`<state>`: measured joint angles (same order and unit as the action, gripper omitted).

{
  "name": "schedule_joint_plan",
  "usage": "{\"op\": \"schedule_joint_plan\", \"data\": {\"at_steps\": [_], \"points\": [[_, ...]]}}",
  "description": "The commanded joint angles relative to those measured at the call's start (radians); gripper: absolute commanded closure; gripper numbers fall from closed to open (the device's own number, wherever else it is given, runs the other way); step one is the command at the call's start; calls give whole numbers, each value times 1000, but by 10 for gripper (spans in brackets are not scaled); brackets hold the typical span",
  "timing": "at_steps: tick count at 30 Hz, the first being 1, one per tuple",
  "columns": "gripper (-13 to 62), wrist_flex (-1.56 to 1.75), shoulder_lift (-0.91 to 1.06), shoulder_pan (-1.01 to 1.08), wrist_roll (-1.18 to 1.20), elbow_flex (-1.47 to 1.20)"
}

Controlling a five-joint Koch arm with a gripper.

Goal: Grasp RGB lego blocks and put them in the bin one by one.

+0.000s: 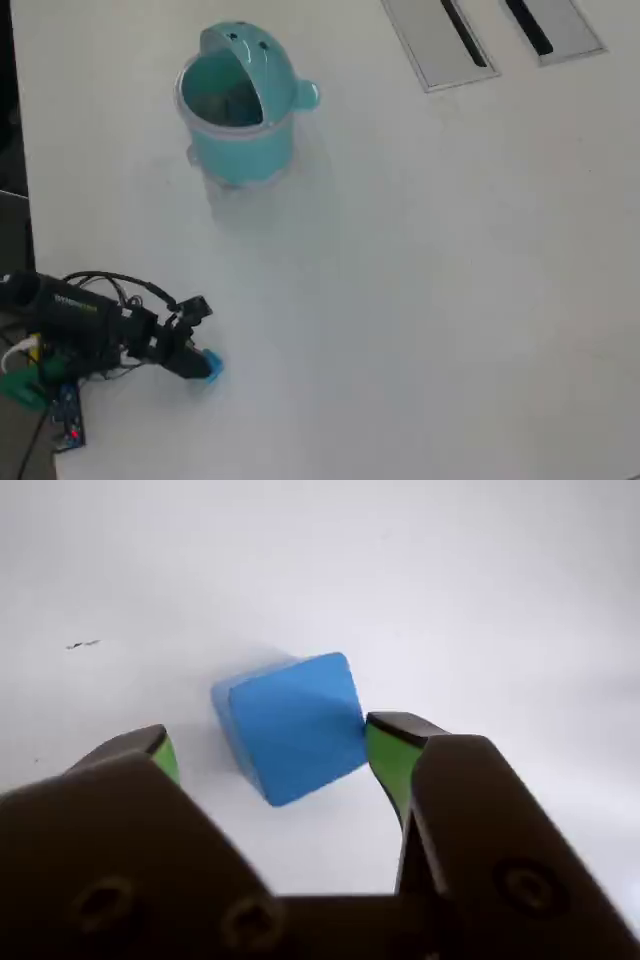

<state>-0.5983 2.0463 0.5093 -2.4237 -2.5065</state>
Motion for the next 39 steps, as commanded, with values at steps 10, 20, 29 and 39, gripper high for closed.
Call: {"op": "schedule_joint_plan", "data": {"at_steps": [10, 20, 29, 39], "points": [[198, 115, -193, 67, 20, 49], [265, 164, -179, -43, 198, 75], [330, 192, -40, -235, 448, 55], [408, 176, 184, -488, 607, -11]]}}
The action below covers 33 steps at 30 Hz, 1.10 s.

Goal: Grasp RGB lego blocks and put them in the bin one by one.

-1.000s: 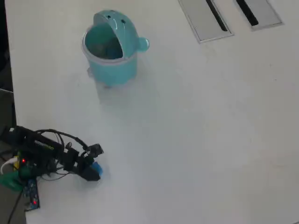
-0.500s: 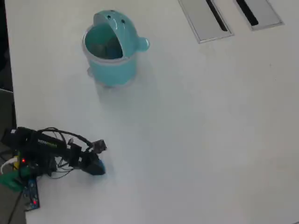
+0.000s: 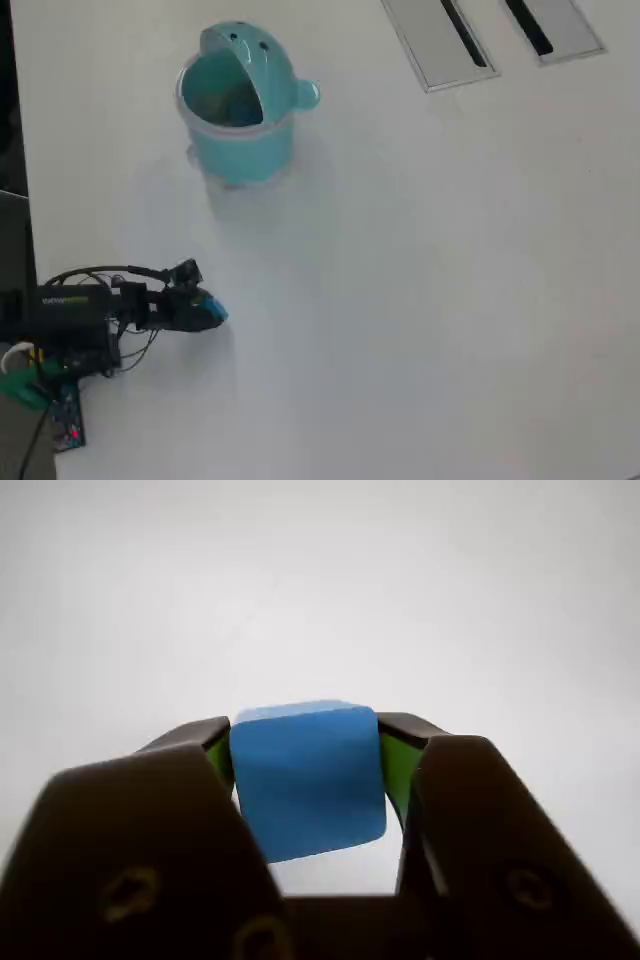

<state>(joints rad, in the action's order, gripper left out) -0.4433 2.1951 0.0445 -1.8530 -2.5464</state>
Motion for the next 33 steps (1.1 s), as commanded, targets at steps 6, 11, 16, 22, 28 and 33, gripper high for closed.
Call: {"op": "schedule_joint_plan", "data": {"at_steps": [6, 11, 16, 22, 28, 33], "points": [[416, 31, 115, -201, 202, 49], [424, 132, 124, -275, 295, 67], [424, 244, 129, -353, 368, 74], [425, 311, 133, -474, 442, 141], [454, 454, 92, -623, 500, 284], [454, 495, 32, -681, 502, 390]]}}
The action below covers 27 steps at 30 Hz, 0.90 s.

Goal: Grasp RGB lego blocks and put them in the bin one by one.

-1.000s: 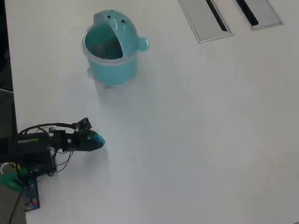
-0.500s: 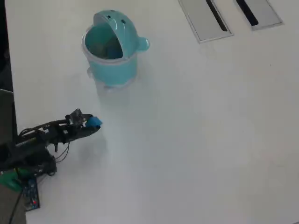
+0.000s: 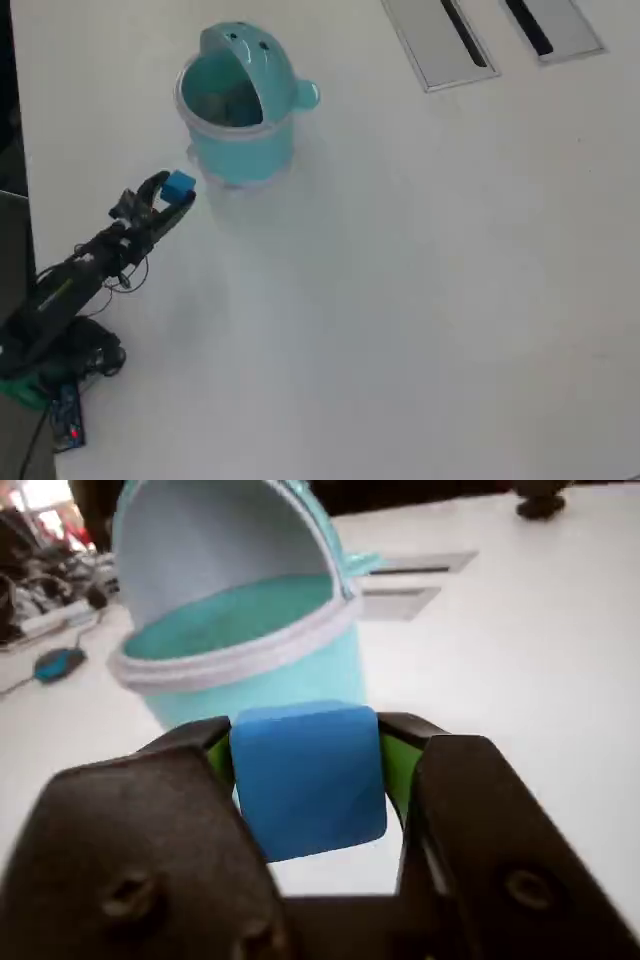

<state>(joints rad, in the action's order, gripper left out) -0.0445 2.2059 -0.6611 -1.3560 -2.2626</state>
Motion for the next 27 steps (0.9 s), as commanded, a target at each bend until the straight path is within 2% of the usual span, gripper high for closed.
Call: {"op": "schedule_joint_plan", "data": {"at_steps": [1, 5, 8, 14, 20, 27], "points": [[455, 97, -3, -20, -2, 144], [455, 181, -110, -97, -12, 247], [455, 233, -270, -172, -44, 394], [455, 250, -396, -181, -69, 566], [455, 255, -696, -175, -92, 910], [455, 255, -913, -173, -92, 1129]]}}
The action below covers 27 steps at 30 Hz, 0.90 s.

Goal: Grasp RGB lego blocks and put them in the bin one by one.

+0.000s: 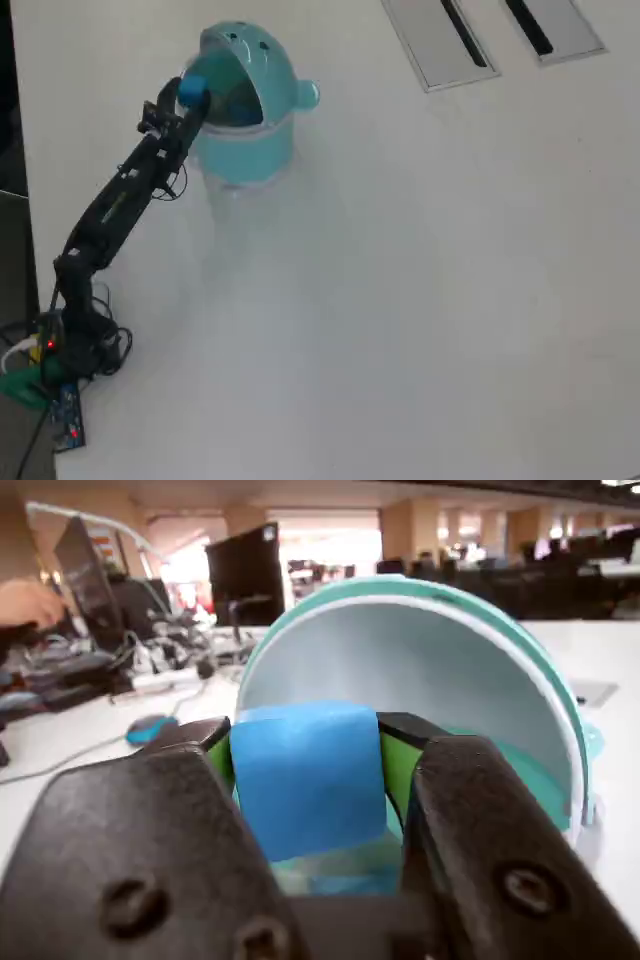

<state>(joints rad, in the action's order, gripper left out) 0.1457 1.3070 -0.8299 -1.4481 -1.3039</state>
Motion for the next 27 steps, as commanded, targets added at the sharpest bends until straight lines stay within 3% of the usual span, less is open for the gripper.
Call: {"op": "schedule_joint_plan", "data": {"at_steps": [1, 7, 8, 13, 27], "points": [[455, 63, -34, -5, 0, 193], [447, 66, -104, 21, -77, 262], [380, 57, -109, 40, -158, 264], [243, 49, -107, 49, -279, 258], [210, 61, 26, 46, -305, 89]]}}
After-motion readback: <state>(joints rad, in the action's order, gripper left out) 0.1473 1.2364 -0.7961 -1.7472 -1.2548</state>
